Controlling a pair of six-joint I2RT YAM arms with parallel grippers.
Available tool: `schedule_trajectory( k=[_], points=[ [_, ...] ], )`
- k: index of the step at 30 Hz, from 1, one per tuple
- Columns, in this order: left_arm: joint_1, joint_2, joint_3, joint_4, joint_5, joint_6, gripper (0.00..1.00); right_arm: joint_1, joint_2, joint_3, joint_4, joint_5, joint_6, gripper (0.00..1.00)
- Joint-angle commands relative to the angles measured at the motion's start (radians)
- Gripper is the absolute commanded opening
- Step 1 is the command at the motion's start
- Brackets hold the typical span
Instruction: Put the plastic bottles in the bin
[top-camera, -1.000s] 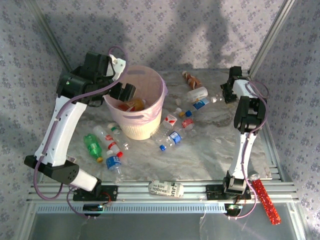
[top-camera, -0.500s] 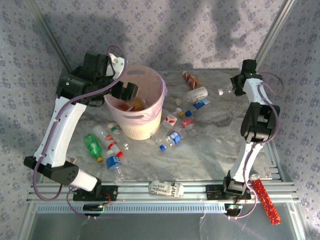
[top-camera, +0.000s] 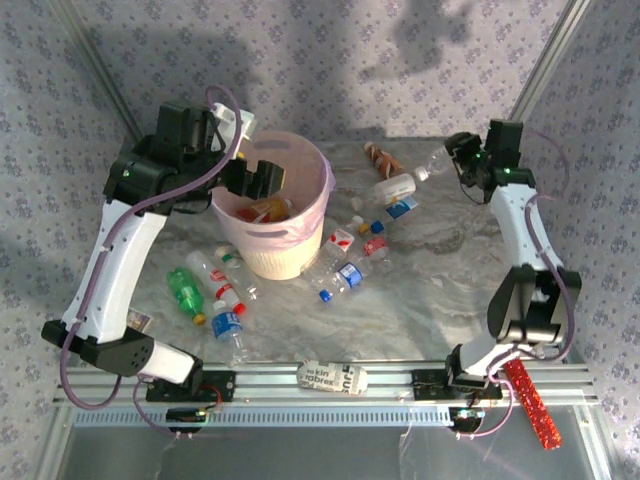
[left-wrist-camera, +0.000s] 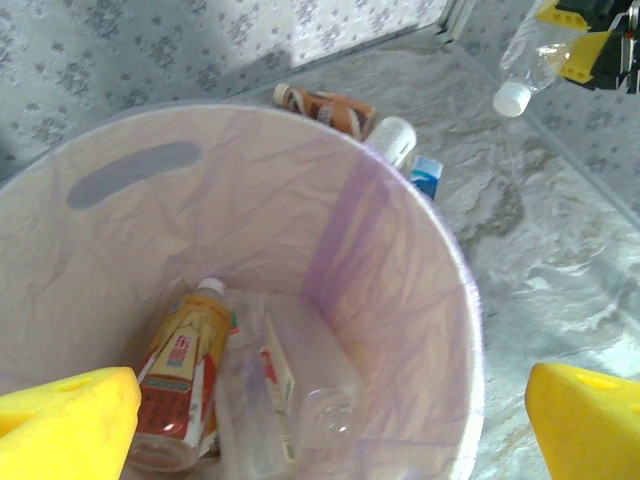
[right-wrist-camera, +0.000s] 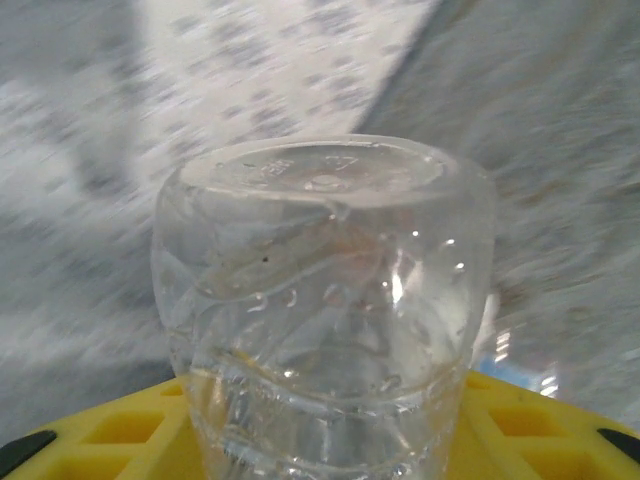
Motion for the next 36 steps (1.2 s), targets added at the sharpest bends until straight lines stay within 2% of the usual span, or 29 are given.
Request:
schedule_trajectory(
  k=[1,8,14,18,26,36],
  points=[
    [0.001,-0.036,-0.016,0.071,0.108,-0.054,0.98,0.074,-0.115,-0.008,0.051,-0.099,-0.068,0.53],
    [-0.002,-0.055,-0.077,0.164,0.277,-0.113,0.99,0.278,-0.190,0.052,0.084,-0.206,-0.127,0.54],
    [-0.006,-0.054,-0.101,0.187,0.325,-0.121,1.00,0.483,-0.140,0.161,0.103,-0.262,-0.170,0.54],
    [-0.008,-0.052,-0.127,0.199,0.341,-0.124,1.00,0.573,-0.078,0.236,0.107,-0.275,-0.177,0.54],
    [-0.008,-0.047,-0.157,0.251,0.371,-0.151,0.94,0.667,0.045,0.325,0.178,-0.328,-0.130,0.54],
    [-0.008,-0.017,-0.158,0.250,0.307,-0.137,0.81,0.685,0.090,0.332,0.261,-0.383,-0.068,0.55]
  ],
)
